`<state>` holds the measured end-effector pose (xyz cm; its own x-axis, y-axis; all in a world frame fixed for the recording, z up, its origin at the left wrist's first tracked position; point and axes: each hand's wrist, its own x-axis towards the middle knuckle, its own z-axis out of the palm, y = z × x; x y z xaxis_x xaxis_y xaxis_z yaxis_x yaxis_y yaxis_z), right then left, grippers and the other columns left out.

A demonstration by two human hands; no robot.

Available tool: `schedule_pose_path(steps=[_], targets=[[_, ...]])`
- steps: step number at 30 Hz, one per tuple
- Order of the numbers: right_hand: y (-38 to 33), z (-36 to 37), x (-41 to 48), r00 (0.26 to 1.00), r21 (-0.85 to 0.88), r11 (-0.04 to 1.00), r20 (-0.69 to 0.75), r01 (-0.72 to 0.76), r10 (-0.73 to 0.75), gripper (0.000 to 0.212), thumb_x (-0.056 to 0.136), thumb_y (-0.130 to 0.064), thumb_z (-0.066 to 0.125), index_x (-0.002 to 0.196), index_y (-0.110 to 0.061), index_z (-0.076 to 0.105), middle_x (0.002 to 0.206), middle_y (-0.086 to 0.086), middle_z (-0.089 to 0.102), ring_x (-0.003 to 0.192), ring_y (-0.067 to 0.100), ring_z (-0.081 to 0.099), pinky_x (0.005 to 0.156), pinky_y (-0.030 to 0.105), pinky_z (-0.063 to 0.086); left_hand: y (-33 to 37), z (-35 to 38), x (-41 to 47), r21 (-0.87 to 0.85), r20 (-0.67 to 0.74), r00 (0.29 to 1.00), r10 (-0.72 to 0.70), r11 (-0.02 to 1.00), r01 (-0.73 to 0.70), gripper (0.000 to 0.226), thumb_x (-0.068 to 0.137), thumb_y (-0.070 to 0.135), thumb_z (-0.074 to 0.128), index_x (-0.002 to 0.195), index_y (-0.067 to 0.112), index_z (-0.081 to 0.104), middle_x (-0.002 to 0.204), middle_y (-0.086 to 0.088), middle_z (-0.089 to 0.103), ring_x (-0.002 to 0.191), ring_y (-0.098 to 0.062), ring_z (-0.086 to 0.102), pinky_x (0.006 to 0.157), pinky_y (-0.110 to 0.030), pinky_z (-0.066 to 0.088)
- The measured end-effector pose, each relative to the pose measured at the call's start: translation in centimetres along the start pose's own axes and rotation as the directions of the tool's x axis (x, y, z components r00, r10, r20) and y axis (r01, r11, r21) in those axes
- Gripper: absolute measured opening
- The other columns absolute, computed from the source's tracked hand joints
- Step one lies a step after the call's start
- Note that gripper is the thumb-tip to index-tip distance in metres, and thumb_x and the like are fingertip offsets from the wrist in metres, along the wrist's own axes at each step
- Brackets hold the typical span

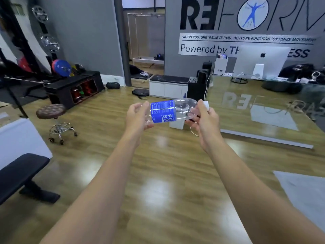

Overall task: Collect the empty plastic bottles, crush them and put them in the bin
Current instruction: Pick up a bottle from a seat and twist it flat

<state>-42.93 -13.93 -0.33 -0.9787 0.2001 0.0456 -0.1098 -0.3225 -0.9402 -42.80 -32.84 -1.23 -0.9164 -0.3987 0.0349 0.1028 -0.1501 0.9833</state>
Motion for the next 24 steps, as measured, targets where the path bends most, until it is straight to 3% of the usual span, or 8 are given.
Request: schedule_pose_path(steps=[5, 9, 14, 19, 24], targets=[[2.0, 2.7, 11.6, 0.999, -0.023, 0.999, -0.026, 0.04, -0.041, 0.022, 0.096, -0.039, 0.058, 0.093, -0.018, 0.06, 0.089, 0.001, 0.067, 0.078, 0.015, 0.065, 0.073, 0.033, 0.058, -1.1, 3.7, 10.9, -0.008, 0.035, 0.999, -0.002, 1.0, 0.002, 0.043, 0.093, 0.038, 0.062, 0.124, 0.01, 0.054, 0.101, -0.006, 0.063, 0.077, -0.019, 0.065, 0.059, -0.03, 0.059], [4.1, 5.3, 22.1, 0.998, -0.016, 0.998, 0.004, 0.059, -0.059, 0.026, 0.095, -0.04, 0.059, 0.092, -0.015, 0.061, 0.086, 0.003, 0.067, 0.08, 0.018, 0.064, 0.073, 0.032, 0.057, -1.9, 6.4, 20.2, -0.019, 0.016, 1.0, 0.018, 1.0, -0.018, 0.038, 0.093, 0.038, 0.062, 0.117, 0.01, 0.057, 0.081, 0.0, 0.064, 0.058, -0.011, 0.062, 0.053, -0.028, 0.055], [6.3, 9.2, 34.6, 0.999, 0.01, 0.999, -0.002, 0.046, -0.046, 0.029, 0.094, -0.043, 0.06, 0.093, -0.014, 0.062, 0.085, 0.002, 0.069, 0.078, 0.017, 0.065, 0.068, 0.029, 0.055, -2.0, 9.2, 31.9, 0.068, 0.012, 0.999, 0.035, 0.997, -0.035, 0.032, 0.089, 0.045, 0.064, 0.105, 0.017, 0.065, 0.081, -0.004, 0.069, 0.062, -0.015, 0.062, 0.06, -0.033, 0.053], [9.2, 14.6, 45.7, 1.0, -0.016, 1.0, 0.007, 0.024, -0.024, 0.03, 0.094, -0.044, 0.06, 0.095, -0.015, 0.064, 0.084, 0.0, 0.069, 0.073, 0.013, 0.065, 0.068, 0.028, 0.055, -3.2, 10.1, 43.9, 0.11, -0.021, 0.999, 0.048, 0.993, -0.046, 0.033, 0.086, 0.054, 0.062, 0.101, 0.024, 0.065, 0.08, 0.001, 0.072, 0.064, -0.011, 0.066, 0.053, -0.029, 0.053], [12.9, 19.7, 56.8, 0.996, -0.101, 0.991, 0.002, 0.092, -0.092, 0.03, 0.093, -0.047, 0.058, 0.089, -0.018, 0.065, 0.083, -0.003, 0.07, 0.076, 0.01, 0.065, 0.071, 0.03, 0.058, -6.5, 11.1, 56.4, -0.079, 0.004, 1.0, 0.031, 0.996, -0.03, 0.019, 0.089, 0.04, 0.065, 0.103, 0.028, 0.065, 0.087, 0.0, 0.073, 0.063, -0.011, 0.065, 0.053, -0.027, 0.051]])
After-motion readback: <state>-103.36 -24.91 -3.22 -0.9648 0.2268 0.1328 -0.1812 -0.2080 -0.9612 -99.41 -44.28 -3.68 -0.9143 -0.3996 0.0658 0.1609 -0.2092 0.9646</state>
